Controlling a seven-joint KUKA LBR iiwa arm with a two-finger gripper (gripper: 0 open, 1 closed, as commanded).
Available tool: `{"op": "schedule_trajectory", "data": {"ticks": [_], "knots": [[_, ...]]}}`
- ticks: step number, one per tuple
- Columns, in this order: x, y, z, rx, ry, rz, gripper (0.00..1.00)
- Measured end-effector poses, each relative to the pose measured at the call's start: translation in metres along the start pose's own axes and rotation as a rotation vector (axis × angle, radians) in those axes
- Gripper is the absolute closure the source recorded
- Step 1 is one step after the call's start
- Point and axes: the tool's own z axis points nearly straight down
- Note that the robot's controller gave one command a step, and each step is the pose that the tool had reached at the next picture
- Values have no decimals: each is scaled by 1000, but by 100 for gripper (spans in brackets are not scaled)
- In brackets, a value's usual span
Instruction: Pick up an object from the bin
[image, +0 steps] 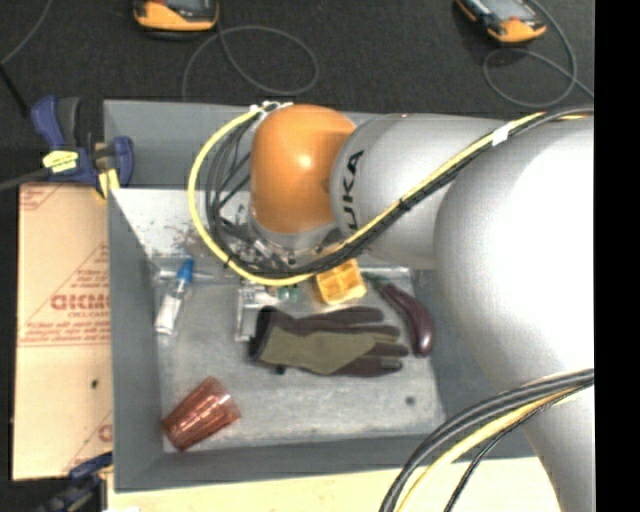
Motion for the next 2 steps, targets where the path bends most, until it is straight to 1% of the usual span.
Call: {"op": "schedule_trajectory", "data": {"ticks": [1, 2], "knots": [[-2, -1, -5, -1, -7, 2, 0], [6, -35, 17, -1, -9, -82, 0]]}}
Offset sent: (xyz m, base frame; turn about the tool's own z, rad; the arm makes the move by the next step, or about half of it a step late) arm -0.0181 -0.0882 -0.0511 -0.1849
